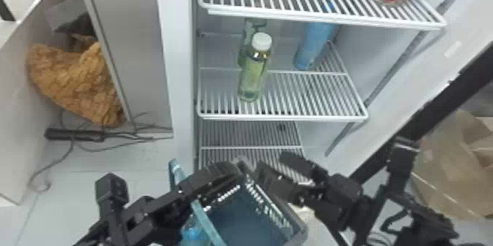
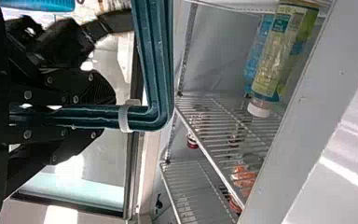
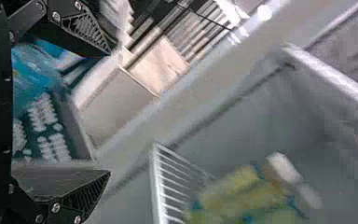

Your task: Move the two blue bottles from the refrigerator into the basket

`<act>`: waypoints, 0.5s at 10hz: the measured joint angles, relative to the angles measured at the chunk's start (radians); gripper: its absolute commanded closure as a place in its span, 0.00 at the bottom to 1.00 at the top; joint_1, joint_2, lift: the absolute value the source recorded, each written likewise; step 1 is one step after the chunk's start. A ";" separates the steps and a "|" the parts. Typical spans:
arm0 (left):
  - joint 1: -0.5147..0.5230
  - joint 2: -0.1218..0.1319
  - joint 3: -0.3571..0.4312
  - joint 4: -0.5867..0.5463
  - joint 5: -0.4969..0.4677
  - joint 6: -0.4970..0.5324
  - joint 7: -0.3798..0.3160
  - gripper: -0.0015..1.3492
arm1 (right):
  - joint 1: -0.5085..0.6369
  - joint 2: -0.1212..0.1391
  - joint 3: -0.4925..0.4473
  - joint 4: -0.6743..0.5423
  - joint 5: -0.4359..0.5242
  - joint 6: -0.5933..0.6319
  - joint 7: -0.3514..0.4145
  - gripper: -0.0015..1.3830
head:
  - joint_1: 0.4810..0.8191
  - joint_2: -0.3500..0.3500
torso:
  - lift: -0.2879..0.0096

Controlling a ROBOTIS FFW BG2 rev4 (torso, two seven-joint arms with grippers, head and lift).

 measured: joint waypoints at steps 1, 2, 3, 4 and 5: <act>0.000 0.000 0.000 0.000 0.000 0.000 0.000 0.86 | -0.003 0.008 -0.032 0.018 0.004 -0.084 -0.004 0.13 | 0.63 0.12 | 0.24; 0.000 0.000 0.000 0.000 0.001 0.001 0.000 0.86 | -0.005 0.016 -0.063 0.033 0.019 -0.152 -0.016 0.13 | 0.63 0.06 | 0.24; 0.000 0.000 0.000 0.000 0.001 0.000 0.000 0.86 | -0.006 0.025 -0.089 0.046 0.039 -0.203 -0.032 0.13 | 0.63 0.04 | 0.24; 0.000 0.000 0.001 0.000 0.001 0.000 0.000 0.86 | -0.010 0.032 -0.107 0.055 0.058 -0.238 -0.051 0.13 | 0.63 0.00 | 0.24; 0.003 0.000 0.003 0.000 0.001 0.000 0.000 0.86 | -0.015 0.038 -0.116 0.062 0.077 -0.273 -0.076 0.13 | 0.63 0.00 | 0.24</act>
